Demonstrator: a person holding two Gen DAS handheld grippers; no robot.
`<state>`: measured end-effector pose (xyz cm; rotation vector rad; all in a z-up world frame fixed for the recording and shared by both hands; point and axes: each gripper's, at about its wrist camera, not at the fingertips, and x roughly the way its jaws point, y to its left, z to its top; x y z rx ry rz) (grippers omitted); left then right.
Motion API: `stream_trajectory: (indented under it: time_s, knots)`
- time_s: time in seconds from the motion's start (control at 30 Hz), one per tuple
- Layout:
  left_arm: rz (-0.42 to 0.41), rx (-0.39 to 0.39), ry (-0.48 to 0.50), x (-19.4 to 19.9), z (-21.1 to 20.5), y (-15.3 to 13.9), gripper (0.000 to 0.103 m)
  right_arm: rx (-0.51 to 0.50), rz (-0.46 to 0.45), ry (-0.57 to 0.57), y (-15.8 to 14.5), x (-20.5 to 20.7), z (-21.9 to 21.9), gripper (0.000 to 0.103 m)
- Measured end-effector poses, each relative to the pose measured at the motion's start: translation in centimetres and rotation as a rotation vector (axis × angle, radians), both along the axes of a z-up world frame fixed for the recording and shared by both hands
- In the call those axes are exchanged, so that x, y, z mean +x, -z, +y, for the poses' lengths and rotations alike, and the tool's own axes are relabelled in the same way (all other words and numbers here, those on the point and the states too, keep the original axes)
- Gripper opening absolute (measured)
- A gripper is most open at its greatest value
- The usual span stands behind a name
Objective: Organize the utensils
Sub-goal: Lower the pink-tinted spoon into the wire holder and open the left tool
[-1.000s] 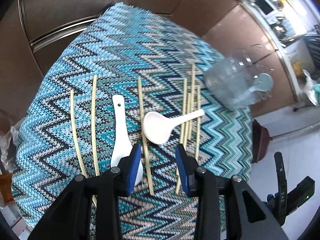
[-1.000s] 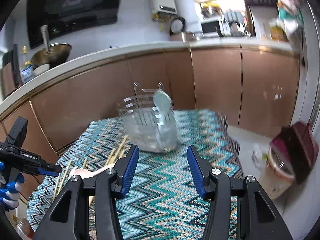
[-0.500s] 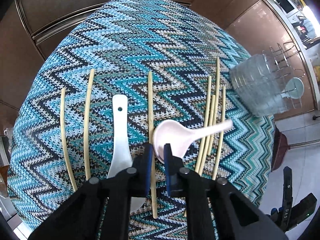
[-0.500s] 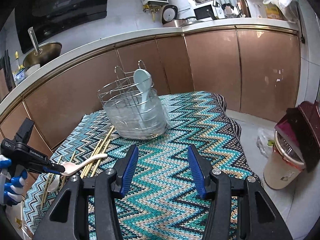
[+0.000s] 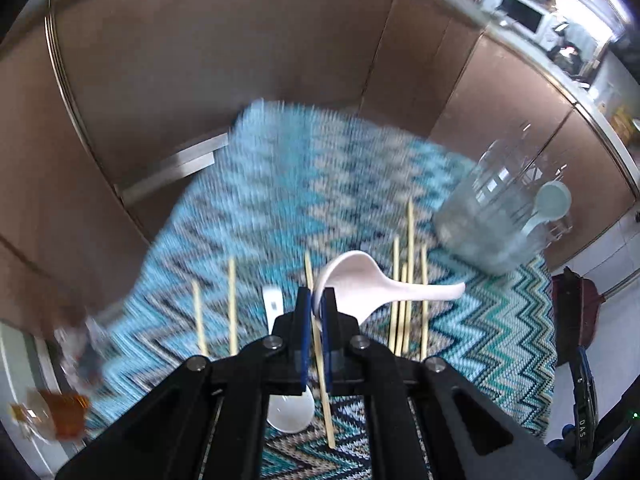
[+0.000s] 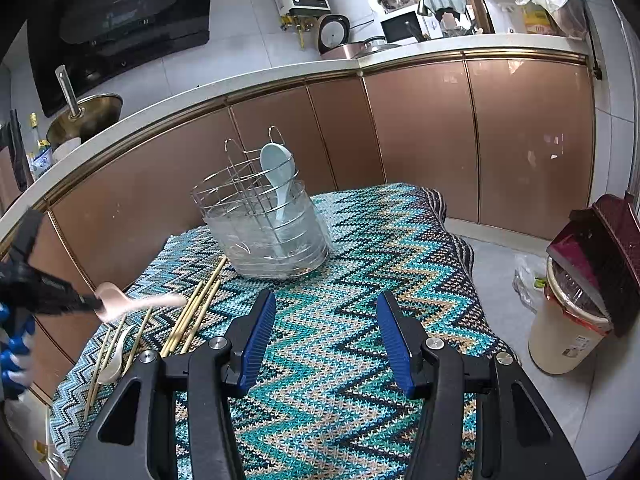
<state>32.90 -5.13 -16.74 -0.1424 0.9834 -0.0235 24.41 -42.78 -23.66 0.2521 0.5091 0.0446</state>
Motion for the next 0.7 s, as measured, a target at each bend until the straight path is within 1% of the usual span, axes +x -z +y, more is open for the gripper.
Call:
stream_trajectory:
  time_s: [0.03, 0.07, 0.17, 0.33, 0.47, 0.57, 0.7]
  knots:
    - [-0.047, 0.033, 0.004, -0.2, -0.2, -1.6, 0.004, -0.001, -0.002, 0.000, -0.1, -0.1, 0.0, 0.052]
    - [-0.075, 0.052, 0.005, -0.2, -0.3, -2.5, 0.004, -0.001, -0.004, 0.000, -0.1, -0.2, 0.0, 0.052]
    - [-0.190, 0.120, 0.013, -0.3, -1.0, -6.7, 0.004, -0.001, -0.011, 0.001, -0.3, -0.3, 0.1, 0.052]
    - [-0.317, 0.205, 0.064, 0.9, -3.8, -12.1, 0.004, 0.000, -0.012, -0.006, -0.3, -0.2, 0.3, 0.052]
    - [-0.362, 0.317, 0.124, 2.5, -7.7, -13.3, 0.004, 0.000, -0.011, -0.009, -0.2, -0.1, 0.2, 0.054]
    - [-0.381, 0.406, 0.166, 3.6, -10.7, -12.9, 0.004, 0.000, -0.013, -0.002, -0.2, -0.2, -0.1, 0.055]
    - [-0.407, 0.568, 0.212, 5.1, -15.2, -11.0, 0.004, 0.008, -0.011, 0.013, 0.0, -0.1, -0.8, 0.056]
